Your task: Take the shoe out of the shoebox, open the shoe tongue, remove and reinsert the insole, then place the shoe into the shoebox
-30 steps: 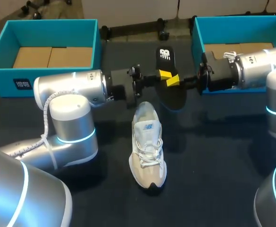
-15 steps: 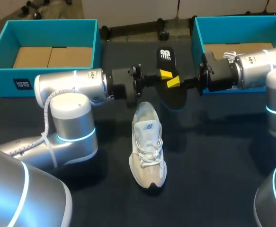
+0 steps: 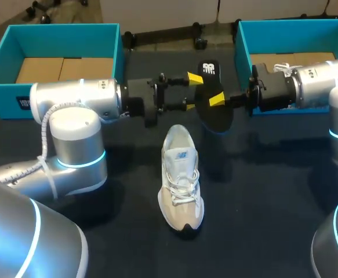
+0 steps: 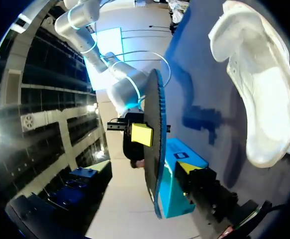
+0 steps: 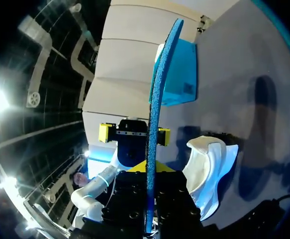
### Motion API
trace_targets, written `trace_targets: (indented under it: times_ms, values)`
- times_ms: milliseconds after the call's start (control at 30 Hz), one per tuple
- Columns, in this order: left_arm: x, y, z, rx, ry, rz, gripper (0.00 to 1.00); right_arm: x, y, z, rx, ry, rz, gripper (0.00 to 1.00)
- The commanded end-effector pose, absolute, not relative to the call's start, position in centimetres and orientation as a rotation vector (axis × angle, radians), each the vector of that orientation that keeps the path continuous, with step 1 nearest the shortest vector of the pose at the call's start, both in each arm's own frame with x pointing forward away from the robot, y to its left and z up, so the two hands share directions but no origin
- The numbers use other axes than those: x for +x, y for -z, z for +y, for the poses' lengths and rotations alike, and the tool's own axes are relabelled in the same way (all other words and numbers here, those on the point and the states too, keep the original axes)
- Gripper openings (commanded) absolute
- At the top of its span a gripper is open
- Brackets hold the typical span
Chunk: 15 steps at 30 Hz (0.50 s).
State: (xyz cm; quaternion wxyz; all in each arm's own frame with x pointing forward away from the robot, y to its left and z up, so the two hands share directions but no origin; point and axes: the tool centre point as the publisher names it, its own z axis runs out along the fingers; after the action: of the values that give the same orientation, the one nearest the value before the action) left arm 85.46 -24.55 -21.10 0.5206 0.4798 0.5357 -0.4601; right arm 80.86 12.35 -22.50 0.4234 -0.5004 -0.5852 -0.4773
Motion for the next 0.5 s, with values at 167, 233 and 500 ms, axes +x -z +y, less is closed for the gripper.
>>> trace_targets:
  times_ms: [167, 233, 500]
  values:
    - [84.8, 20.8, -21.4, 1.175, 1.171, 1.431, 1.00, 81.3, 22.5, 11.8, -1.273, 1.228, -1.493, 0.00]
    - [84.5, 20.8, -20.8, 1.164, 1.208, 1.481, 1.00, 81.5, 22.5, 11.8, -1.276, 1.238, -1.497, 0.00]
    - [83.5, 20.9, -18.6, 1.067, 1.355, 1.709, 1.00, 82.0, 22.7, 11.5, -1.301, 1.288, -1.507, 0.00]
